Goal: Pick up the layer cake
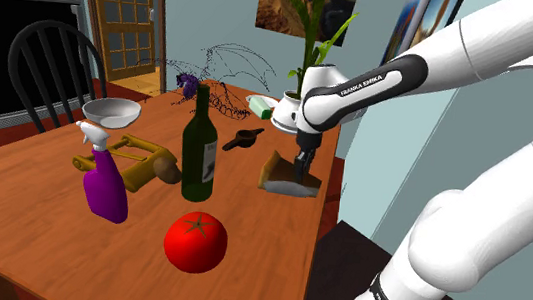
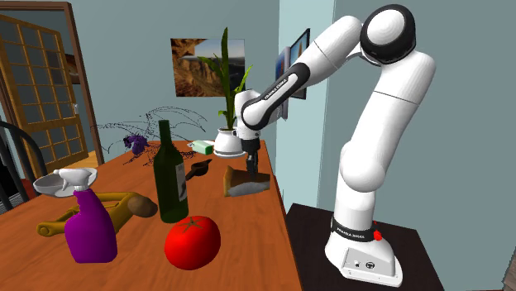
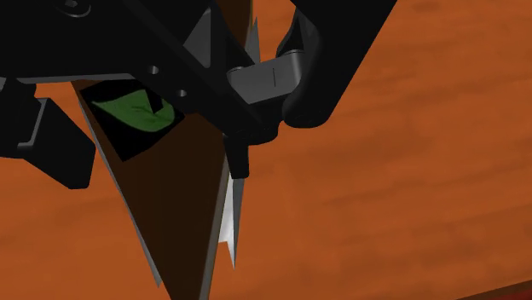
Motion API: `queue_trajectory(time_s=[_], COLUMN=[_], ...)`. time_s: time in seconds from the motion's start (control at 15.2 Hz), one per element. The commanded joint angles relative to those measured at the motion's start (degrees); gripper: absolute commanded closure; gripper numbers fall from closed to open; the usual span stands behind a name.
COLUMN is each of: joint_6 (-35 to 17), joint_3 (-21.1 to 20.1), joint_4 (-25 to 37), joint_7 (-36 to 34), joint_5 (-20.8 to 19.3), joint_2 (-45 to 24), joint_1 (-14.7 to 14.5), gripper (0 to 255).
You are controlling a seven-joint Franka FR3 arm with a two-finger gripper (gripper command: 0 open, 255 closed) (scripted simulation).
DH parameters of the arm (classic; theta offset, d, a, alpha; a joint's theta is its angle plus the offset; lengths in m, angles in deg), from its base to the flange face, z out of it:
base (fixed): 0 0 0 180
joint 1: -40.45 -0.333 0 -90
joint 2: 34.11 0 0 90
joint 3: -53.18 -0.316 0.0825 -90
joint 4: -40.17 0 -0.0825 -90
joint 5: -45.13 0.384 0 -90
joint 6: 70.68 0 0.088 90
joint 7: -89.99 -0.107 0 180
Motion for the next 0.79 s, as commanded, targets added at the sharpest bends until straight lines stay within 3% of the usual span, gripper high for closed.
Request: queue_trajectory(time_s=[0.0,0.46,0.73], joint_6=[-0.08,-0.09,3.56], joint_3=[0.01,0.0,-0.28], joint_4=[-0.03,-0.04,1.54], joint_7=[0.0,-0.01,0.09], joint_5=[-0.01,0.0,0.08], joint_2=[-0.04,-0.04,2.03], joint_1=[0.0,-0.01,-0.02], gripper=[255,255,255])
